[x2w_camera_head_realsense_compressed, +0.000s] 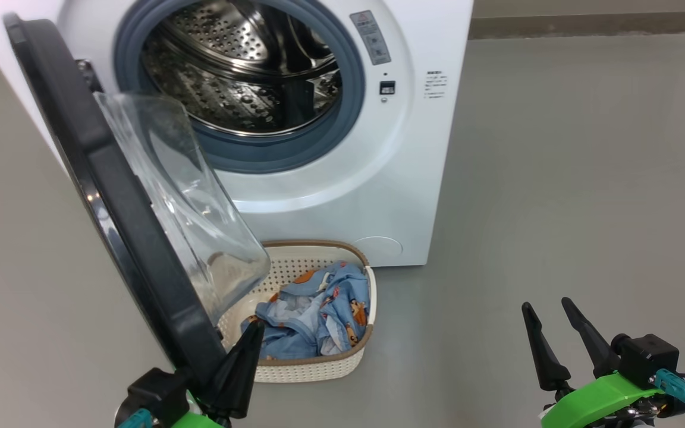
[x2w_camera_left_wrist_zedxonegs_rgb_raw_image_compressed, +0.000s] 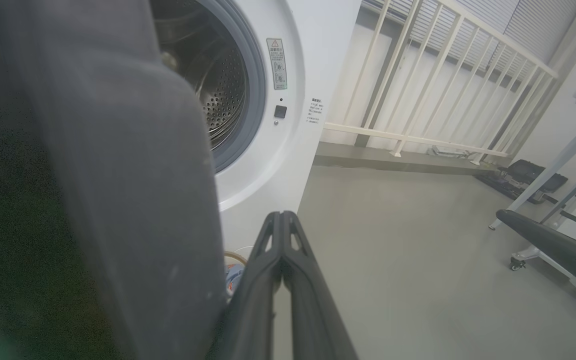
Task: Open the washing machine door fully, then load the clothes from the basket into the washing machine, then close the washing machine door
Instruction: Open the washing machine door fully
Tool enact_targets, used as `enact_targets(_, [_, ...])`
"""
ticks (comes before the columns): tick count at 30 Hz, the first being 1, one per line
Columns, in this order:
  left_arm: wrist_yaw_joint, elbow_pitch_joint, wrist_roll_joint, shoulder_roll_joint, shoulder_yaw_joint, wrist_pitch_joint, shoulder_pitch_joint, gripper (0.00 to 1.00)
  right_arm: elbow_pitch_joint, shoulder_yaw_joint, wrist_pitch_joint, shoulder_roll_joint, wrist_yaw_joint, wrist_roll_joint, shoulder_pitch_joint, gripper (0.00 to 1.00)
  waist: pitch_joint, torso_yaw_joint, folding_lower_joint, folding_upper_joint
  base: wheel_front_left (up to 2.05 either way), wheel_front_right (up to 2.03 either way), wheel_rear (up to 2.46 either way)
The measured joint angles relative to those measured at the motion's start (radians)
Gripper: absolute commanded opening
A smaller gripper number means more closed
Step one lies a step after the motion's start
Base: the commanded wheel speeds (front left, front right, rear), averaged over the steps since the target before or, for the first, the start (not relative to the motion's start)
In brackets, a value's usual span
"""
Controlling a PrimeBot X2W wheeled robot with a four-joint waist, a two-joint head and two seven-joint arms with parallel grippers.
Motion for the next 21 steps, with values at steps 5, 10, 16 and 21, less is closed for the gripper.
enact_targets(5, [0.007, -0.010, -0.007, 0.014, 0.009, -0.003, 0.018, 0.00, 0.001, 0.000, 0.000, 0.000, 0.000, 0.002, 0.000, 1.00, -0.004, 0.034, 0.0001, 0.0000, 0.00, 0.00, 0.00])
enact_targets(10, [0.020, -0.013, -0.011, 0.037, 0.031, -0.002, 0.028, 0.00, 0.003, -0.002, 0.000, 0.002, 0.000, 0.003, 0.000, 1.00, -0.005, 0.075, 0.0001, 0.0000, 0.00, 0.00, 0.00])
enact_targets(16, [0.043, -0.015, -0.016, 0.065, 0.067, 0.006, 0.040, 0.00, 0.003, -0.002, 0.000, 0.010, 0.000, 0.007, 0.000, 1.00, -0.008, 0.124, 0.0001, 0.0000, 0.00, 0.00, 0.00])
enact_targets(21, [0.071, -0.015, -0.034, 0.102, 0.121, 0.020, 0.040, 0.00, 0.003, -0.005, 0.000, 0.017, 0.000, 0.007, 0.000, 1.00, -0.009, 0.158, 0.0000, 0.0000, 0.00, 0.00, 0.00])
